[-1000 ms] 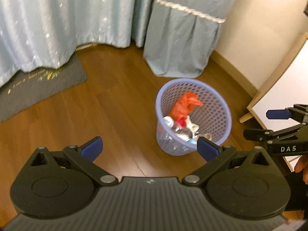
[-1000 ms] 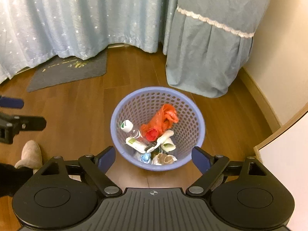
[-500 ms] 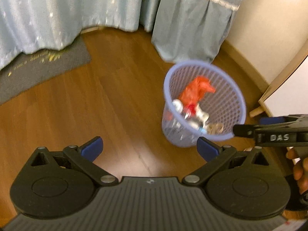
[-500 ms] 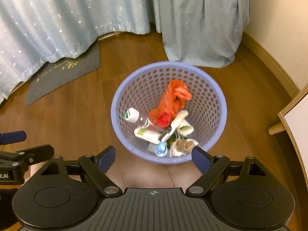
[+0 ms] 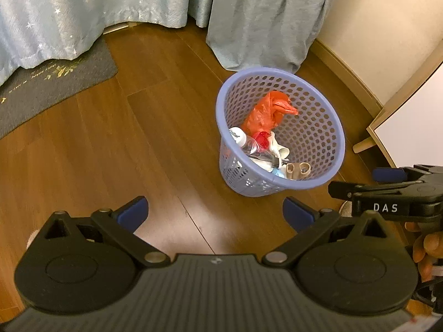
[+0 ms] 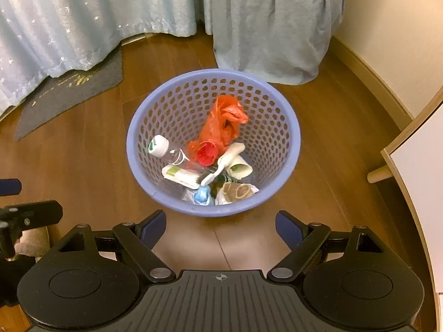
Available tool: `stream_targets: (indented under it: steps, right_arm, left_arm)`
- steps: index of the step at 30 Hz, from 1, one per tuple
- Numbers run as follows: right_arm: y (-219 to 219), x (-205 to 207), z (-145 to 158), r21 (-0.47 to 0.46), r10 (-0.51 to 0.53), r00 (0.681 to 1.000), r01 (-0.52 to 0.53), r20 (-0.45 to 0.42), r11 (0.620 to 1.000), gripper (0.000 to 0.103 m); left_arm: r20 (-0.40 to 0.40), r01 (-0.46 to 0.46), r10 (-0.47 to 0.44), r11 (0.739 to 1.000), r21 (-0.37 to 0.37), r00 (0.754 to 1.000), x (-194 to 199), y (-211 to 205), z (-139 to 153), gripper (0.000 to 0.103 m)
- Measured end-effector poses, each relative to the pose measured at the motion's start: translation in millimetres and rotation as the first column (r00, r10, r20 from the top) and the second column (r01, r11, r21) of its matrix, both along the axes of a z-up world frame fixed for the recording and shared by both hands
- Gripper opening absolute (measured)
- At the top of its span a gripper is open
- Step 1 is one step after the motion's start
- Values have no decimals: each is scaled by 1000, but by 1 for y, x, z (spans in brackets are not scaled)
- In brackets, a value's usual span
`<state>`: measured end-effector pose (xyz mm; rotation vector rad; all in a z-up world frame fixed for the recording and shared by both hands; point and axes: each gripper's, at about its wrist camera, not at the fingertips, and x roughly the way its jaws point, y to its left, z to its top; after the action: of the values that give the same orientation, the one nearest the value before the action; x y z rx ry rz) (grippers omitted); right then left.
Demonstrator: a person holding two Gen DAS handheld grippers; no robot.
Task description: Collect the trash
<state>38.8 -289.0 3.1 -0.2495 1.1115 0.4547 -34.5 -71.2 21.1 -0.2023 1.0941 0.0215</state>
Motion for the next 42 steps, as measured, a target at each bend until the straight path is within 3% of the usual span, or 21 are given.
stream_targets:
  steps: [14, 42]
  right_arm:
    - [10, -5, 0, -2, 19, 1000, -19, 9, 1000, 84]
    - [13, -6, 0, -9, 24, 1000, -24, 16, 1000, 84]
  left_arm:
    - [-39, -40, 41, 999, 29, 998, -3, 0, -8, 102]
    - [-40, -59, 61, 997, 42, 997, -4, 2, -10, 102]
